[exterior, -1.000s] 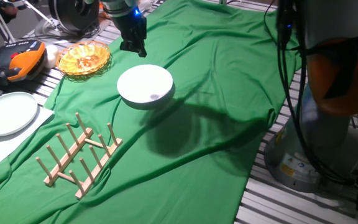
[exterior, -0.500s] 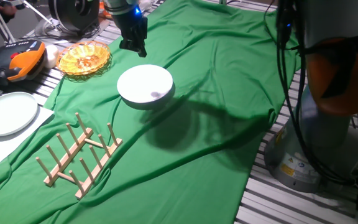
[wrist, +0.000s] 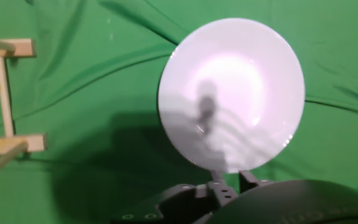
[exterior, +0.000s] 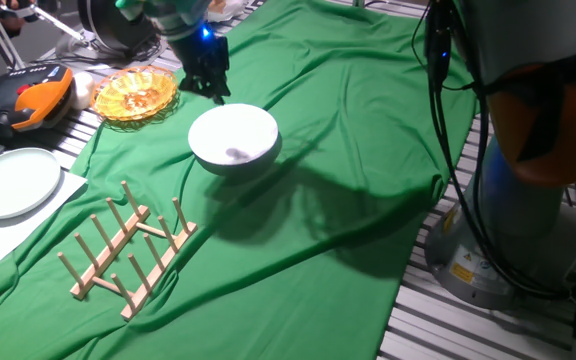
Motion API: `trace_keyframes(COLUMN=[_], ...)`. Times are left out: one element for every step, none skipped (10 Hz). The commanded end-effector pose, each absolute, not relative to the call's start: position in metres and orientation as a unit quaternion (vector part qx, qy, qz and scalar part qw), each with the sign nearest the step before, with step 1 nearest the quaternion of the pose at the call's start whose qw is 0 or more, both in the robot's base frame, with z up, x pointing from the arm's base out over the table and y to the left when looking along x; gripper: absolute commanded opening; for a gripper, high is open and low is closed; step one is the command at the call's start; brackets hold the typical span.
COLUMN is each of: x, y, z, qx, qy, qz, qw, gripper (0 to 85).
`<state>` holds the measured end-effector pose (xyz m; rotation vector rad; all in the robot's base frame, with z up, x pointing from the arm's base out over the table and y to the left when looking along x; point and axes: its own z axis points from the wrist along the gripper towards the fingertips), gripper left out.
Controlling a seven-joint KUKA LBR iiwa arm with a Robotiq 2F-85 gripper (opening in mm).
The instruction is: Put the dish on the dish rack
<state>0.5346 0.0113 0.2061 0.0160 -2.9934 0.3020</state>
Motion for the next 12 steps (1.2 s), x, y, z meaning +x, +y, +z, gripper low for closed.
trace_keyframes(x=[0.537, 0.54, 0.543, 0.546, 0.548, 0.551, 0.552, 0.553, 0.554, 0.555, 0.556, 0.555], y=[0.012, 0.014, 0.017, 0.02, 0.021, 0.022, 0.023, 0.023, 0.023, 0.023, 0.023, 0.023], z=[0.201, 0.195, 0.187, 0.18, 0.172, 0.164, 0.158, 0.155, 0.151, 0.147, 0.143, 0.146], qx=[0.004, 0.002, -0.002, -0.004, -0.004, -0.004, -0.004, -0.004, -0.004, -0.005, 0.002, 0.007], qy=[-0.993, -0.993, -0.994, -0.994, -0.995, -0.995, -0.996, -0.996, -0.996, -0.996, -0.996, -0.996], qz=[0.1, 0.1, 0.097, 0.097, 0.092, 0.088, 0.083, 0.081, 0.081, 0.082, 0.076, 0.072], qw=[0.062, 0.059, 0.055, 0.051, 0.05, 0.048, 0.044, 0.043, 0.042, 0.038, 0.038, 0.042], gripper=[51.0, 51.0, 51.0, 51.0, 51.0, 51.0, 51.0, 51.0, 51.0, 51.0, 51.0, 51.0])
